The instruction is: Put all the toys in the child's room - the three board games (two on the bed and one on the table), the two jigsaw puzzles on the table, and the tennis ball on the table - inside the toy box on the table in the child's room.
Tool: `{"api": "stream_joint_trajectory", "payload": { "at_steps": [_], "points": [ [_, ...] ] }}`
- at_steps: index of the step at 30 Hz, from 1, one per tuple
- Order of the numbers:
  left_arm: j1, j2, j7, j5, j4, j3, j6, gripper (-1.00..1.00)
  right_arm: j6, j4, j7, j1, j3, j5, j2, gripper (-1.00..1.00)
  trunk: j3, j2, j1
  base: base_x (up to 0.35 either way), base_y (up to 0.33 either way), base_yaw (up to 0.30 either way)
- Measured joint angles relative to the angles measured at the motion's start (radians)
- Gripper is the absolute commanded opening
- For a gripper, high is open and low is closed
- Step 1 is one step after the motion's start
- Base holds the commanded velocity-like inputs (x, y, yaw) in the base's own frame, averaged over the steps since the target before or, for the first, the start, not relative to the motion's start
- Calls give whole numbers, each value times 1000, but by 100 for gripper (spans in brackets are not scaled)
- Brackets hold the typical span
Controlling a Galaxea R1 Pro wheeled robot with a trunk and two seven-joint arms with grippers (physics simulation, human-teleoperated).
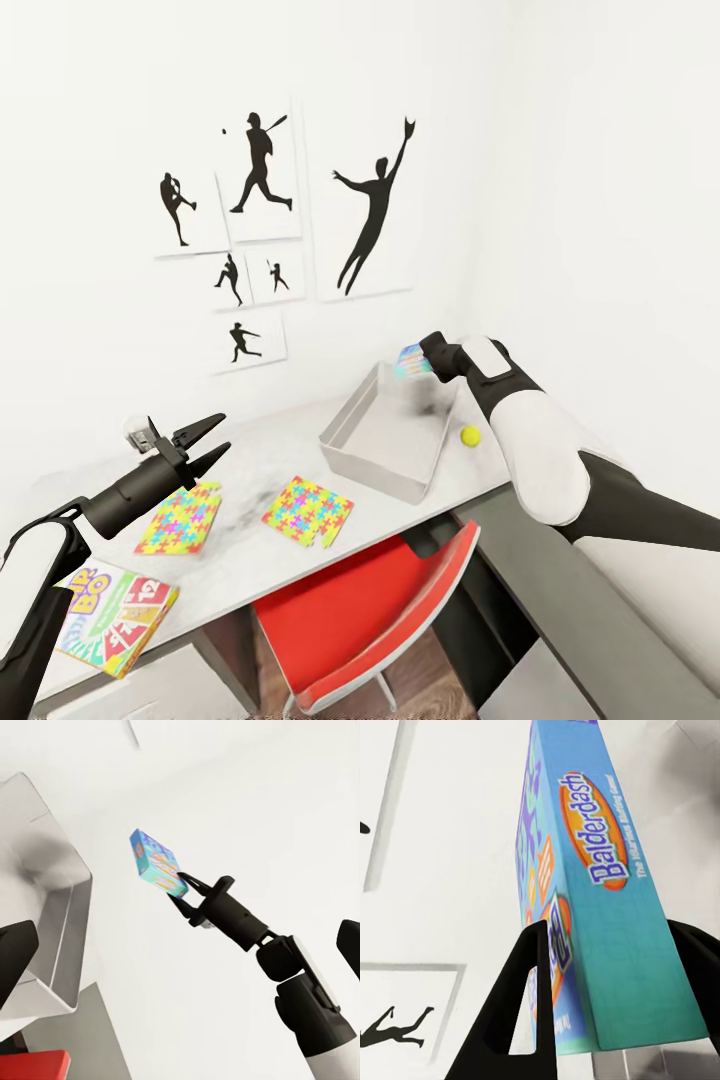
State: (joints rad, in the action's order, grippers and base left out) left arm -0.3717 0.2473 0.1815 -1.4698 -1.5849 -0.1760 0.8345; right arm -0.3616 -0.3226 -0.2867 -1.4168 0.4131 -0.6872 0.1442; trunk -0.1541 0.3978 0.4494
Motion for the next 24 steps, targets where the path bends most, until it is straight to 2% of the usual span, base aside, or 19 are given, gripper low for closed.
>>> {"api": "stream_joint_trajectory", "payload": {
  "at_steps": [24],
  "points": [
    [9,-6,18,-2,-12,-1,-4,100,0,-6,0,-1,-2,0,-5,-100,-39,0,0,0,0,66]
  ]
}}
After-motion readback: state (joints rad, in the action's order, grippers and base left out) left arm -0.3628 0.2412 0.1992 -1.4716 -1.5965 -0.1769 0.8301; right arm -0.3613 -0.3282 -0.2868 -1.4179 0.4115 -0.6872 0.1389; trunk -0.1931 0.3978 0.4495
